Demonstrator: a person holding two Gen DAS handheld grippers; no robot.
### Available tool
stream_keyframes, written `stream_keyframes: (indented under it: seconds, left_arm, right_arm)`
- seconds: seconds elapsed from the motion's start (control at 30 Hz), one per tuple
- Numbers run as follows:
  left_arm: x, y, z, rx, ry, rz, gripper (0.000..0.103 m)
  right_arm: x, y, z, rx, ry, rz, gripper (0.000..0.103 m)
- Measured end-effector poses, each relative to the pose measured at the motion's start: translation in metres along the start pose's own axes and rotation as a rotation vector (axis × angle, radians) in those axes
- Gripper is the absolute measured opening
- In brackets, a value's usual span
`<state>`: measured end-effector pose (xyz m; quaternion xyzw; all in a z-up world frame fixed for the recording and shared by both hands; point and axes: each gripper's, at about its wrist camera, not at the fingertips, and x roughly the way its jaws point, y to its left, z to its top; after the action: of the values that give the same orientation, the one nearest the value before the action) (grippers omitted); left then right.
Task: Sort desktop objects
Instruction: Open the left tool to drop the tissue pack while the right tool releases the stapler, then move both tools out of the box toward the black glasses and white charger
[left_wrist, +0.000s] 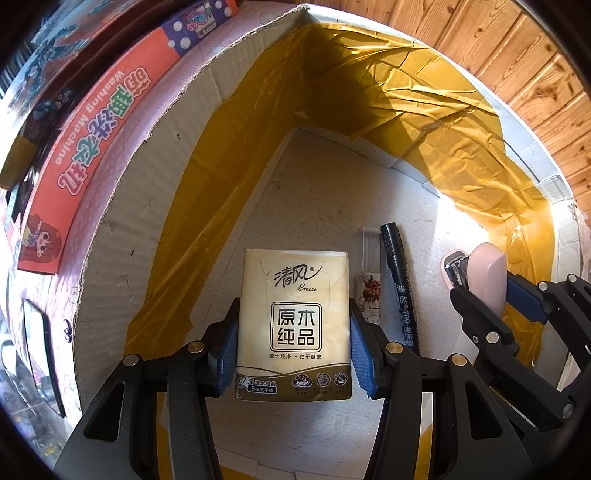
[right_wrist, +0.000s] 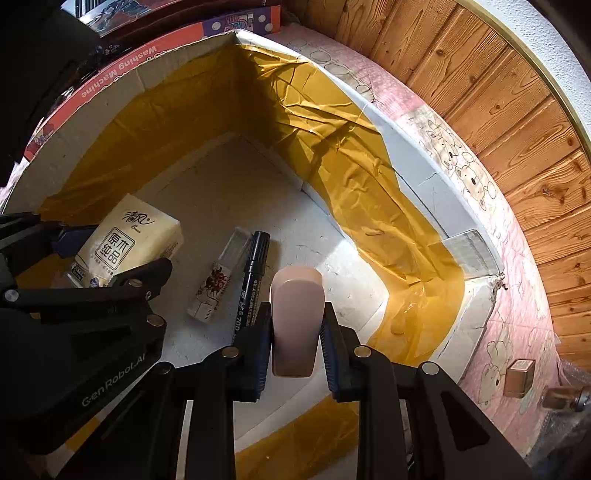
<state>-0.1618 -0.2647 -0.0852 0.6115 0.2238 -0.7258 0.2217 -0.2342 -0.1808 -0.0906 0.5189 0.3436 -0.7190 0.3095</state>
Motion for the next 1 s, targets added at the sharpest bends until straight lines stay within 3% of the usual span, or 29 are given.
stream_keyframes:
  seconds: [0.23,0.43,0.63,0.77,0.9,0.97,1.0]
  left_arm:
    - [-0.004,0.008,-0.008,0.002,0.033,-0.035,0.056]
    - [-0.018,0.013,-0.018,0.011,0.031,-0.085,0.059]
    - [-0.037,0.01,-0.03,0.026,0.014,-0.077,0.059]
    - [-0.048,0.02,-0.045,0.033,-0.025,-0.077,0.059]
    - [-0.067,0.005,-0.054,0.051,-0.09,-0.035,0.059]
    - [-0.065,-0.006,-0.029,0.078,-0.135,0.002,0.059]
    - [-0.071,-0.01,-0.033,0.092,-0.16,0.015,0.059]
  right_arm:
    - [-0.006,-0.005,-0.001,0.031,-0.028,-0.008,0.029]
    - [-0.021,-0.004,-0.004,0.048,-0.061,0.001,0.05]
    - [-0.037,-0.006,-0.011,0.059,-0.09,0.009,0.051]
    - [-0.048,-0.011,-0.019,0.073,-0.116,0.012,0.051]
    - [-0.067,-0.016,-0.034,0.087,-0.191,0.047,0.051]
    - [-0.08,-0.018,-0.045,0.087,-0.25,0.078,0.051]
    - [-0.088,-0.019,-0.053,0.088,-0.287,0.087,0.051]
